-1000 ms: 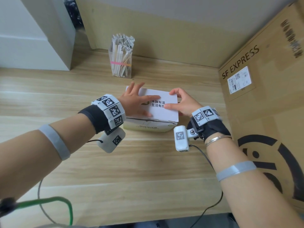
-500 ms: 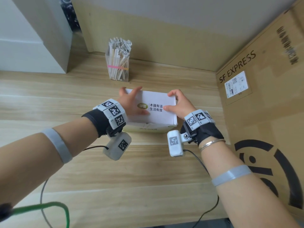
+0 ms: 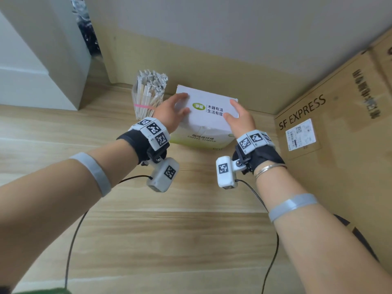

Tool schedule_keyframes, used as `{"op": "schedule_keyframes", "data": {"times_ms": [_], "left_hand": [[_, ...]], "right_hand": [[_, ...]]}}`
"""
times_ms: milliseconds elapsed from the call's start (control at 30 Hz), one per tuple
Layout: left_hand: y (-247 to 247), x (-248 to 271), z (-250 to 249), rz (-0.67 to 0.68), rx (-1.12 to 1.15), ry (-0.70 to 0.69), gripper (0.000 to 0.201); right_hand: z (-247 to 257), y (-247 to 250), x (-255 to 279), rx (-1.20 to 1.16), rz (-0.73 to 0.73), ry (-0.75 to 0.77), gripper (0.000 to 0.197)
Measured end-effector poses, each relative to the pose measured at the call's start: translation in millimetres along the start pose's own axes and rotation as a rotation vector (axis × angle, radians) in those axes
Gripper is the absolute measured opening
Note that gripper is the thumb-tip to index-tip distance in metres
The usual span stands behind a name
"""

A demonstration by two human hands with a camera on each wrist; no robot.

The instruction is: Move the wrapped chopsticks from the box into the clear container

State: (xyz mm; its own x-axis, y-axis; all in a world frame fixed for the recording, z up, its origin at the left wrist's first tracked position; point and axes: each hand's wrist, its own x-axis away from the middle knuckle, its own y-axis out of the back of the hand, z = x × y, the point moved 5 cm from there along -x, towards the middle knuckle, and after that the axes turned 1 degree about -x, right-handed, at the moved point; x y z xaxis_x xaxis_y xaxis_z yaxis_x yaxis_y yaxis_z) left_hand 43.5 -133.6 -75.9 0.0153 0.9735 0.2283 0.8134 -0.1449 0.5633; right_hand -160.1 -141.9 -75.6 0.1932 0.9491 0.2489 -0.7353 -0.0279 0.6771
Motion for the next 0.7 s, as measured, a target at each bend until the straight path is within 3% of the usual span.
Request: {"op": "schedule_keyframes", "data": {"times_ms": [500, 700], "left_hand": [[-13, -28, 19, -0.006, -0.008, 0.009, 0.048], [-9, -13, 7, -0.028, -0.081, 0.021, 0.047]], "right_hand": [[-3, -30, -31, 0.032, 0.018, -0.041, 0.053], [7, -15, -13, 0.027, -0.087, -0.005, 0.048]]}}
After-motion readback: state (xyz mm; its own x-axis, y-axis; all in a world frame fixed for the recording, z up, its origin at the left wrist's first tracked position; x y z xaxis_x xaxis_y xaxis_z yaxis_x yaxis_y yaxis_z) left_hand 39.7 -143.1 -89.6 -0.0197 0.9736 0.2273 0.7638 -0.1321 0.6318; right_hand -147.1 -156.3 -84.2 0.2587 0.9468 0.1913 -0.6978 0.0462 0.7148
